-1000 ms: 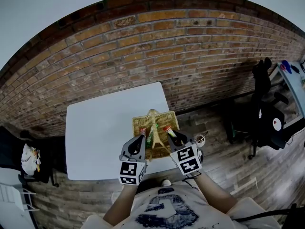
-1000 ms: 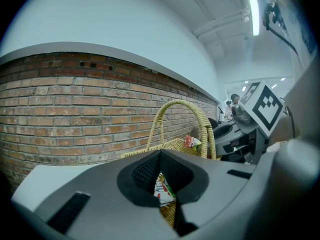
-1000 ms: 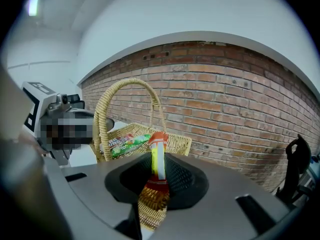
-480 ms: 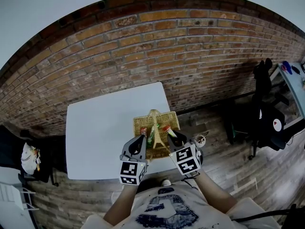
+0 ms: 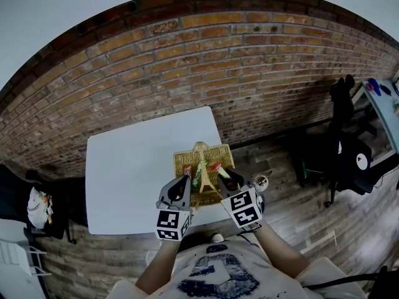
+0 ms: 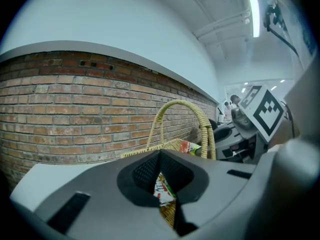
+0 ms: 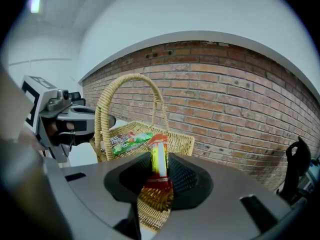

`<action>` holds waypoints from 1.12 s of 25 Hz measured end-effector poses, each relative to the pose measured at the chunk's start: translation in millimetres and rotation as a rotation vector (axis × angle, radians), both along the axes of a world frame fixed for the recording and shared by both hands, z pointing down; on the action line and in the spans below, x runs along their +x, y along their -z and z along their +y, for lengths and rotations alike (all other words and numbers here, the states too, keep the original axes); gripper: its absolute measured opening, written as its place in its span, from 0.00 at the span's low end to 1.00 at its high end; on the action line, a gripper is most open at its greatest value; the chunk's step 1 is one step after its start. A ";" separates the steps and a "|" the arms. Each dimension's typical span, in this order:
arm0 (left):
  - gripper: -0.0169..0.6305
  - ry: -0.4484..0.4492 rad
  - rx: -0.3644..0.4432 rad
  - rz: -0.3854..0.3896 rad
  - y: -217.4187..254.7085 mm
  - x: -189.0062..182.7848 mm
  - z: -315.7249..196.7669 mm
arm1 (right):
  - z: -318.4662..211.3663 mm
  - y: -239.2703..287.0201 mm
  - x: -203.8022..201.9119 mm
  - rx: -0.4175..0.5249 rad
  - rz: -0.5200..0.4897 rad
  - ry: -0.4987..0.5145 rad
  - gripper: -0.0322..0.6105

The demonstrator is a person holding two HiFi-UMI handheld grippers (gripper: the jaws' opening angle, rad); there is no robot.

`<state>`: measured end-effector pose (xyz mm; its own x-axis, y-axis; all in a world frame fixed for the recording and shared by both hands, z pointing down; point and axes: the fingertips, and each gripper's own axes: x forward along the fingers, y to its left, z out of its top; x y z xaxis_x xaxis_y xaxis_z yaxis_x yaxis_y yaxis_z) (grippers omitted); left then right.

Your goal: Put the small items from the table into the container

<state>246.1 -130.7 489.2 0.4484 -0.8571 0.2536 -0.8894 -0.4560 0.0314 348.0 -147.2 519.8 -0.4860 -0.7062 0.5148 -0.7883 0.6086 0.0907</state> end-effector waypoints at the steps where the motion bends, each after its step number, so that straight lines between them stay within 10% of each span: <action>1: 0.10 0.000 -0.001 0.001 -0.2 -0.2 0.4 | 0.5 -0.1 -0.1 0.000 -0.001 0.000 0.21; 28: 0.10 -0.014 -0.002 0.023 5.2 -67.2 26.9 | 9.7 44.6 11.0 0.100 -0.076 -0.275 0.22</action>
<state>178.9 -103.8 484.0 0.4659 -0.8504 0.2444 -0.8821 -0.4682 0.0524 359.0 -137.6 475.2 -0.3039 -0.8618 0.4060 -0.9291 0.3624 0.0738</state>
